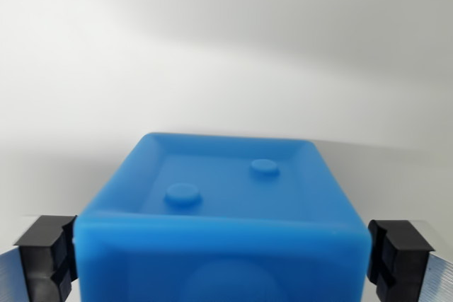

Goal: Stack cube

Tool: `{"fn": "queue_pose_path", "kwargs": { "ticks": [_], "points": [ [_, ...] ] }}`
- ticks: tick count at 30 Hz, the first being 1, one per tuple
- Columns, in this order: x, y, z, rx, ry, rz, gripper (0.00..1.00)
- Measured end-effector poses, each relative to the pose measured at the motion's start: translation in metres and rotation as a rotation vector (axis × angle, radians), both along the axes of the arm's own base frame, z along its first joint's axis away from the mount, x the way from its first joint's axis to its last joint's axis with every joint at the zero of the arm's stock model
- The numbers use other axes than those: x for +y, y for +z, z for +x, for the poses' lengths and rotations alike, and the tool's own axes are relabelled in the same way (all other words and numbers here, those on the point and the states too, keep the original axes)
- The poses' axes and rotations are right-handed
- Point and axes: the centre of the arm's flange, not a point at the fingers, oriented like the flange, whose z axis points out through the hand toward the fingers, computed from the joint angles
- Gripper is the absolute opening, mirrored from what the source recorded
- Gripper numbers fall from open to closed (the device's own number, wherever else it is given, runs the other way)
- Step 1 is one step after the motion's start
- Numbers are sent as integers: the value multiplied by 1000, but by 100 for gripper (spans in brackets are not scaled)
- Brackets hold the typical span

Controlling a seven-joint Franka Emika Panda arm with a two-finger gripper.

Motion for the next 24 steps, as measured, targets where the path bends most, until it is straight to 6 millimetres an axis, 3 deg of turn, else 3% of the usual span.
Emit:
{"fn": "queue_pose_path", "kwargs": {
  "ticks": [1, 24],
  "points": [
    [0, 0, 0, 0, 0, 0, 0],
    [0, 0, 1, -2, 0, 0, 0]
  ]
}}
